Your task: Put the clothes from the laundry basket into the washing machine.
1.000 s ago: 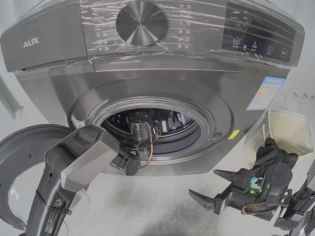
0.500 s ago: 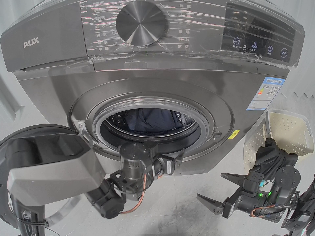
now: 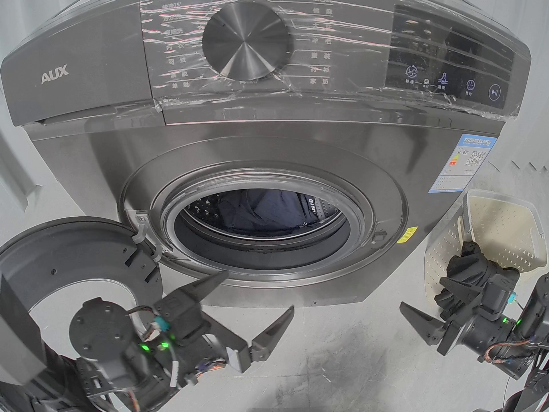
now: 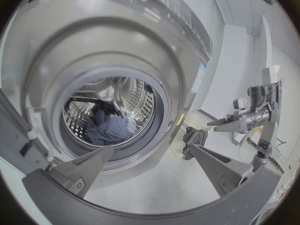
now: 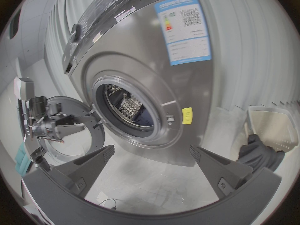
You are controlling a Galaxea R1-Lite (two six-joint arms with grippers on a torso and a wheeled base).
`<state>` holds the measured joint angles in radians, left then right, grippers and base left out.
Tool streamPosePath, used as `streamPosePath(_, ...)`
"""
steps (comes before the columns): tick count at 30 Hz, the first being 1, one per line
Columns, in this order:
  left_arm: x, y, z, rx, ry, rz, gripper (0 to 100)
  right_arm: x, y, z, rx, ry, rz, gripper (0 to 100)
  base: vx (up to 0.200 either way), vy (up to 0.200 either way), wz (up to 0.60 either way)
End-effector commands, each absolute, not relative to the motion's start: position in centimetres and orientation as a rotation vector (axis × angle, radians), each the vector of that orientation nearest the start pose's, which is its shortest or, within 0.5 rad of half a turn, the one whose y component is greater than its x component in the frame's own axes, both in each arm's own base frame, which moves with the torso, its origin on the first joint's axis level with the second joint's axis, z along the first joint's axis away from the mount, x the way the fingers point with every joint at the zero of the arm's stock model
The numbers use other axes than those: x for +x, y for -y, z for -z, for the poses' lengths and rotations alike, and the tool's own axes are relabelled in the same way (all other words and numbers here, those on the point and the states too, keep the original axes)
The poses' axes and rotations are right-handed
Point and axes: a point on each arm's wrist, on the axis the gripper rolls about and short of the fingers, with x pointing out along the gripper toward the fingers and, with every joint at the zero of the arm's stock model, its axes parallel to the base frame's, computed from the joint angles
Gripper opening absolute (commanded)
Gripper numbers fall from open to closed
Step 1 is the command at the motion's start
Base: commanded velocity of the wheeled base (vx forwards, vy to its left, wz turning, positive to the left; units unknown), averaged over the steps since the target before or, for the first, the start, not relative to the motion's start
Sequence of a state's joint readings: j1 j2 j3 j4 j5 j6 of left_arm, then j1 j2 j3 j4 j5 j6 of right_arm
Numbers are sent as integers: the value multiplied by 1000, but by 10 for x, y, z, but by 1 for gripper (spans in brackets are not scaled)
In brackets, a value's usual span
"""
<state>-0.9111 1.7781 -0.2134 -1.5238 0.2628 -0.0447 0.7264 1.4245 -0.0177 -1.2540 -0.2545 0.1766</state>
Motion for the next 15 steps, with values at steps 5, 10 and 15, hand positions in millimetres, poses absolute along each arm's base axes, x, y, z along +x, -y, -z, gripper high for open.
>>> streamPosePath(5,113,119,-142,-88,63,567,100,104,-64,-136,154,-106,-289,100,-200,0,0)
streamPosePath(10,103,101,-156,-123,125,526,100,94,-57,-138,162,-99,-299,100,-200,0,0)
streamPosePath(15,94,89,-159,-123,127,513,100,79,-46,-135,155,-129,-283,100,-200,0,0)
